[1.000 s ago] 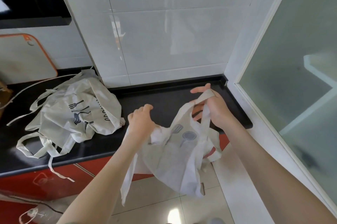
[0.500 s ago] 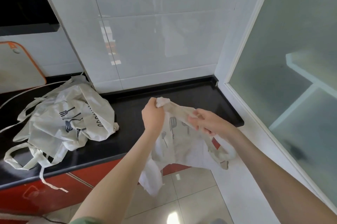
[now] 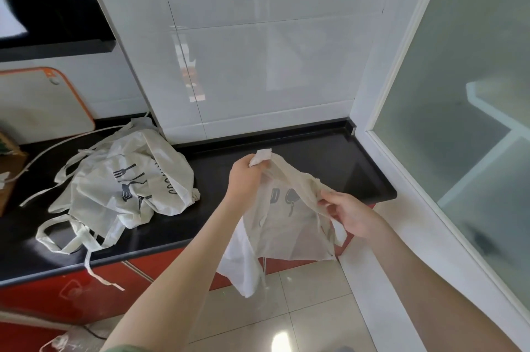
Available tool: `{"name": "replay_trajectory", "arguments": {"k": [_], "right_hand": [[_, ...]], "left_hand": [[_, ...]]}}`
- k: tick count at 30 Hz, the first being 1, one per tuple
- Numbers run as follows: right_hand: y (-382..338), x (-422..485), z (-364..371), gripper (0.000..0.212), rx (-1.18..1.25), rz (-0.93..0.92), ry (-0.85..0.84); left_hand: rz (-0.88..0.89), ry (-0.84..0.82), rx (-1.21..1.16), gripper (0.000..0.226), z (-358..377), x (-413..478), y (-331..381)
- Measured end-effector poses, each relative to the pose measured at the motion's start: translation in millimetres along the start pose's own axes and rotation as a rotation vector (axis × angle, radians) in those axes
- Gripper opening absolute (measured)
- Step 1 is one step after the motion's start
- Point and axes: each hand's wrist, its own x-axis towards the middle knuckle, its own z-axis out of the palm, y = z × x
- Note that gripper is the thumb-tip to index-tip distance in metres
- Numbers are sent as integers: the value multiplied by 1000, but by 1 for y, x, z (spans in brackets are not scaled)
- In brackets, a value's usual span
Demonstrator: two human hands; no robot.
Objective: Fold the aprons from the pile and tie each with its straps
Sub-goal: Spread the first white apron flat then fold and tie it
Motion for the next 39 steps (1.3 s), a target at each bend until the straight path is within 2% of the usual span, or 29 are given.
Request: {"name": "replay_trajectory", "arguments": {"k": [4, 7, 8, 9, 11, 12, 13, 15, 16, 19, 21, 23, 25, 26, 29, 32, 34, 36, 37, 39], "right_hand": [[-10, -5, 17, 25, 42, -99, 36], [-27, -8, 21, 21, 154, -277, 104], [-33, -9, 22, 20, 186, -318, 104], [-38, -10, 24, 19, 171, -334, 111], [-41, -11, 29, 15, -28, -281, 172], [-40, -11, 29, 14, -105, -248, 223], [-40, -11, 30, 16, -136, -228, 264], [-43, -14, 30, 19, -143, -260, 284], [-45, -16, 31, 21, -154, -284, 265], [-52, -21, 41, 23, -140, -322, 192], [-59, -26, 51, 22, -165, -352, 100], [-65, -31, 63, 23, -190, -397, 17], [-71, -38, 74, 24, -219, -440, -66], [-74, -41, 77, 27, -240, -462, -109], [-75, -43, 72, 31, -249, -517, -180], [-67, -38, 51, 24, 18, -533, -26], [-54, -26, 35, 17, 140, -433, 212], [-32, -12, 23, 19, 136, -201, 384], [-20, -6, 21, 23, 116, -67, 394], [4, 2, 23, 33, 87, 176, 297]], "left_hand": [[5, 40, -65, 27, -15, -2, -3], [206, 188, -16, 31, -28, -7, -11], [281, 203, 63, 32, -33, -8, -13], [329, 145, 201, 32, -37, -7, -15], [255, -114, 667, 25, -43, -3, -25], [188, -180, 843, 25, -48, -1, -32], [115, -177, 887, 28, -54, 2, -38], [-1, -116, 772, 32, -63, 6, -45], [-18, -126, 743, 36, -67, 7, -47], [-60, -332, 733, 93, -64, 5, -35], [44, -429, 650, 105, -45, -10, -13], [238, -431, 735, 102, -11, -24, 6], [398, -258, 905, 87, 22, -35, 5], [438, -151, 891, 73, 32, -35, 1], [396, 52, 692, 26, 39, -25, 1], [337, 106, 613, 20, 33, -17, 7], [307, 110, 494, 20, 32, -16, 12], [255, 96, 372, 18, 33, -13, 13], [233, 92, 311, 18, 33, -10, 15], [211, 62, 208, 20, 34, -11, 22]]}}
